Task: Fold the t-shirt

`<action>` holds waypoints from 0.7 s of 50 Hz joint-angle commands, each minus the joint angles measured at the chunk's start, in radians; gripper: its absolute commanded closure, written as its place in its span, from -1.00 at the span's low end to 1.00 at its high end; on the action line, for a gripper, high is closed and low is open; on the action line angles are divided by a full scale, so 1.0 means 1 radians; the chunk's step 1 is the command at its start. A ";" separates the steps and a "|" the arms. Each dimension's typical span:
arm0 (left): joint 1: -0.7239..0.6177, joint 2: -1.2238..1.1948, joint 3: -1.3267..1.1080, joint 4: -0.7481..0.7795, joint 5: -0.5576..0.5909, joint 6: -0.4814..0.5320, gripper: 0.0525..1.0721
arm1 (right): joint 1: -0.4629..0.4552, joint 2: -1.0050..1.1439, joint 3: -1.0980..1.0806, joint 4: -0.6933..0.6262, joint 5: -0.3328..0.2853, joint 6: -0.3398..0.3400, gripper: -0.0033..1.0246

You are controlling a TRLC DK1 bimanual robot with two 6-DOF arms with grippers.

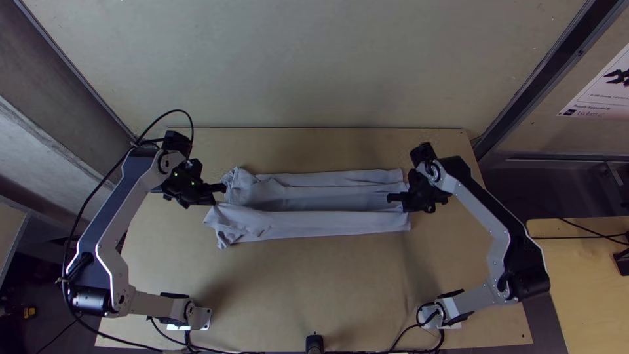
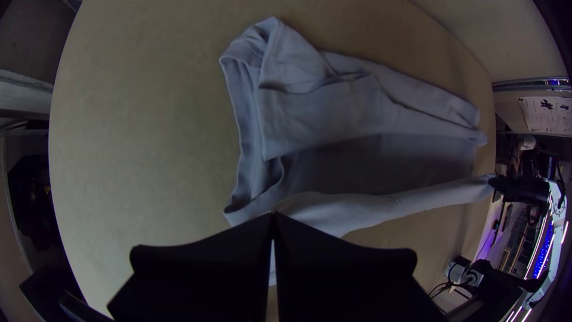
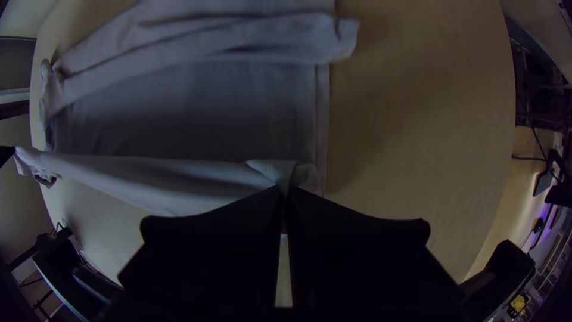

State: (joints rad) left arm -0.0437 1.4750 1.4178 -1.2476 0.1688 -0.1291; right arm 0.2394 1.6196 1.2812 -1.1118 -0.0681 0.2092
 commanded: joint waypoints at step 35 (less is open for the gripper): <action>0.021 0.426 0.443 -0.021 -0.008 0.022 0.94 | -0.065 0.387 0.411 -0.016 0.011 -0.060 0.94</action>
State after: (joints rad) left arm -0.0341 1.8568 1.8126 -1.2484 0.1677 -0.1291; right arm 0.1902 1.9610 1.6459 -1.1130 -0.0681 0.1677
